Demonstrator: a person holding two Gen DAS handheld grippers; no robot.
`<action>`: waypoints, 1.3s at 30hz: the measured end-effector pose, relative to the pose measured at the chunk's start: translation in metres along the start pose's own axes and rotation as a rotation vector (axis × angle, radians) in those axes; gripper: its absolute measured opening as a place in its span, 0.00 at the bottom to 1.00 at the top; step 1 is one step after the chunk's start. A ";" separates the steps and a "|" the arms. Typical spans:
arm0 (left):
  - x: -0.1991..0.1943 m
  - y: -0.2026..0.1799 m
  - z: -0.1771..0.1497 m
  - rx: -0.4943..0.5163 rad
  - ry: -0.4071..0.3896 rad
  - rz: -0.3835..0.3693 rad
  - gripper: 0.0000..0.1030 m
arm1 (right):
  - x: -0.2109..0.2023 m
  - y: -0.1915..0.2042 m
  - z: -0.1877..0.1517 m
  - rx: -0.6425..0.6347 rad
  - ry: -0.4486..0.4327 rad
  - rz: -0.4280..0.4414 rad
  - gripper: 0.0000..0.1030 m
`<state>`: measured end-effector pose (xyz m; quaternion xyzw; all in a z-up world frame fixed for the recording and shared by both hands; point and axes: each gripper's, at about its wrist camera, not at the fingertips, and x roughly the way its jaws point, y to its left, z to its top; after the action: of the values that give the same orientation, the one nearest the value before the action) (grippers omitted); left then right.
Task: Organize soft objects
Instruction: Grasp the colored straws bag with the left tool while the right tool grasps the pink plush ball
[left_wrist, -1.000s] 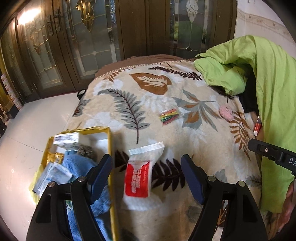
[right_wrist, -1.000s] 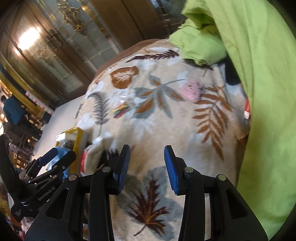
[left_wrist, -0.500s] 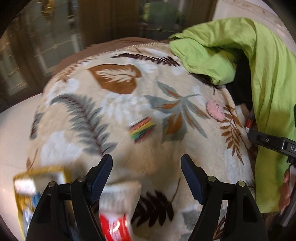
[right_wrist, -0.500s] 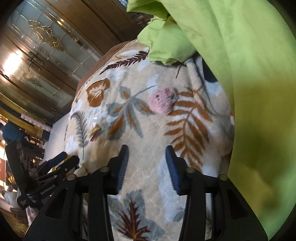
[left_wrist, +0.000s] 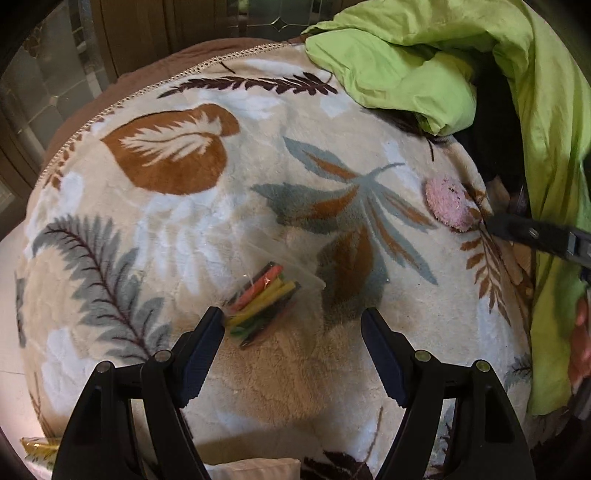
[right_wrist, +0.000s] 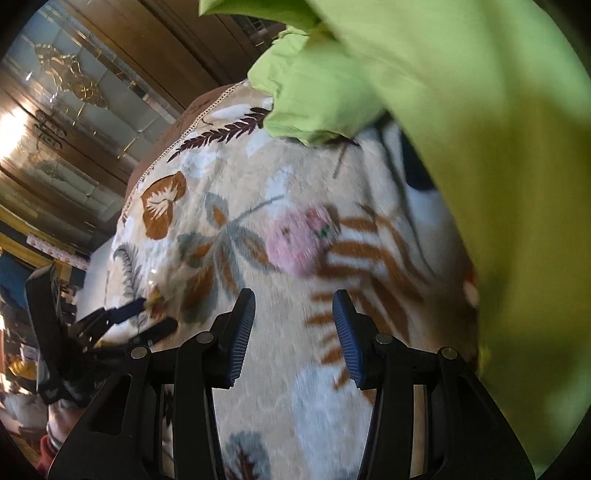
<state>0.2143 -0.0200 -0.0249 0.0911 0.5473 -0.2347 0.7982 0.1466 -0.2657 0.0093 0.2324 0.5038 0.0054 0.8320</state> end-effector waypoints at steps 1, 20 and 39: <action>0.001 0.001 0.000 0.003 0.001 0.000 0.74 | 0.005 0.003 0.004 -0.012 0.002 -0.011 0.42; 0.011 0.012 0.018 -0.038 0.006 -0.010 0.74 | 0.056 0.010 0.025 -0.113 0.004 -0.152 0.42; 0.006 0.018 0.009 -0.054 -0.036 0.027 0.36 | 0.041 0.001 0.006 -0.131 -0.037 -0.102 0.33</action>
<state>0.2320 -0.0093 -0.0287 0.0727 0.5379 -0.2109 0.8130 0.1722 -0.2572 -0.0226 0.1513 0.4983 -0.0084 0.8537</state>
